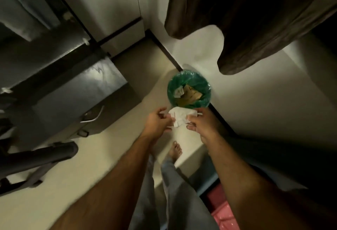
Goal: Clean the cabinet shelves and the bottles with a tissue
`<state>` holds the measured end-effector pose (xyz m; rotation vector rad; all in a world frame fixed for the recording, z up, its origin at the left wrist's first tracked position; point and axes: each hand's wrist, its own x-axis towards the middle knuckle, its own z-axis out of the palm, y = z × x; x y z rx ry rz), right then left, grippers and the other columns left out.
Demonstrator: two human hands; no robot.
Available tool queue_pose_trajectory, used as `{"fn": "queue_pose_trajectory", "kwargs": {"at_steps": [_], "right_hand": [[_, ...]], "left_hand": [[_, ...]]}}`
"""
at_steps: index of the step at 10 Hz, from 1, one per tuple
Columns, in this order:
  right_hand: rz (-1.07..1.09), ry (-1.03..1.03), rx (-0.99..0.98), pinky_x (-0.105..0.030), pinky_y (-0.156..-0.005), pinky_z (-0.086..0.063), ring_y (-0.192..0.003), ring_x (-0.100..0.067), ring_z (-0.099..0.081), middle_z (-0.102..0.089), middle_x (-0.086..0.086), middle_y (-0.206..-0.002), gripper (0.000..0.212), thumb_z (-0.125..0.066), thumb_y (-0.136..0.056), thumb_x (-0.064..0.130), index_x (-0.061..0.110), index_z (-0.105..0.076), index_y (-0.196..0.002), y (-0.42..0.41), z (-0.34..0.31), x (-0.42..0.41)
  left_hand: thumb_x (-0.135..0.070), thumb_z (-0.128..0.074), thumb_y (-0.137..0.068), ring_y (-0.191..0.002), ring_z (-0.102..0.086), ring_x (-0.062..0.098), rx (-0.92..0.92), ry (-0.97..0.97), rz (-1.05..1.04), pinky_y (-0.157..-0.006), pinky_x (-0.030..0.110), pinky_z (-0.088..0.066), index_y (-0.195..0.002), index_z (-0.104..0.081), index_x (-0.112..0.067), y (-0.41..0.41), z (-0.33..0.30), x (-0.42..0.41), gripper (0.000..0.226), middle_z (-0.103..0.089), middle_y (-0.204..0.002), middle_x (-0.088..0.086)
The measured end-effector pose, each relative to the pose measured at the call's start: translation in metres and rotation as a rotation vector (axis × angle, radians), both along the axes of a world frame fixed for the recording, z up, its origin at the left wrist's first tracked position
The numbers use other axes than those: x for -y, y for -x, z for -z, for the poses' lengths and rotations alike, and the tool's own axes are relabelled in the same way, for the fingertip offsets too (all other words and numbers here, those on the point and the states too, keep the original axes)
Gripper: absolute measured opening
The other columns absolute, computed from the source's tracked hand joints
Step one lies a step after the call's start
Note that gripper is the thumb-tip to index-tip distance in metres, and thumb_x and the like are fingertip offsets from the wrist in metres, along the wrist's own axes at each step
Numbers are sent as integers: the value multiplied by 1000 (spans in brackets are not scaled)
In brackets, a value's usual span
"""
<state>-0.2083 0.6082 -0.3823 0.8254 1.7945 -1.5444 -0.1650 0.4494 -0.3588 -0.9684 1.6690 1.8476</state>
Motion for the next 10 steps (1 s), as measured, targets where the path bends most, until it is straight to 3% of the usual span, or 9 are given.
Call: {"fn": "queue_pose_trajectory", "kwargs": {"at_steps": [1, 3, 4, 6, 7, 8, 9, 10], "right_hand": [[44, -27, 6, -28, -60, -56, -82, -25, -72, -67, -10, -108, 27, -68, -86, 5, 15, -59, -110, 11, 43, -10], [133, -53, -42, -33, -65, -57, -91, -26, -70, -63, -6, -110, 27, -66, -88, 6, 24, -55, -103, 45, 135, -13], [153, -83, -70, -31, -65, -57, -95, -25, -66, -60, -4, -112, 33, -66, -86, 4, 24, -54, -110, 62, 185, -15], [157, -119, -71, -21, -58, -56, -91, -20, -64, -59, -2, -101, 27, -61, -89, -3, 23, -57, -94, 90, 261, -16], [177, -126, -70, -23, -64, -58, -88, -15, -64, -61, -1, -100, 24, -60, -90, -2, 16, -58, -106, 100, 293, -17], [131, -165, -96, -23, -65, -57, -104, -19, -59, -56, 0, -112, 36, -60, -90, -2, 13, -55, -123, 106, 313, -17], [-39, -295, -107, -27, -81, -54, -111, -18, -52, -52, -3, -125, 55, -62, -90, 2, 14, -42, -140, 105, 326, -23], [-215, -400, -183, -42, -100, -49, -118, -26, -55, -56, -9, -129, 55, -61, -86, 4, 14, -46, -138, 93, 322, -27]], "left_hand": [[-1, -60, -91, -85, -66, 22, 25, 5, -20, -74, 35, -57, -137, -42, -9, 18, 34, -11, 50, -63, -96, 5], [-10, -56, -95, -108, -62, 22, -28, 69, 178, -85, 35, -57, -134, -51, -13, 61, 130, -23, 40, -56, -130, 4], [-6, -53, -95, -113, -58, 21, -20, 122, 265, -89, 34, -56, -136, -51, -13, 77, 188, -32, 41, -52, -137, 5], [-6, -53, -96, -121, -53, 24, -14, 103, 361, -100, 38, -49, -141, -45, -8, 105, 275, -48, 46, -48, -141, 11], [-6, -51, -94, -122, -53, 31, -25, 128, 390, -104, 41, -46, -139, -46, -4, 118, 309, -52, 45, -52, -136, 19], [0, -51, -90, -117, -56, 33, -11, 106, 389, -99, 39, -49, -135, -49, -2, 125, 333, -52, 46, -57, -128, 21], [6, -51, -85, -96, -62, 23, -54, 85, 390, -80, 23, -54, -125, -57, -2, 124, 341, -48, 41, -64, -105, 10], [-1, -52, -87, -78, -57, 14, -77, 206, 429, -58, 14, -41, -119, -60, -11, 117, 326, -44, 35, -58, -85, -3]]}}
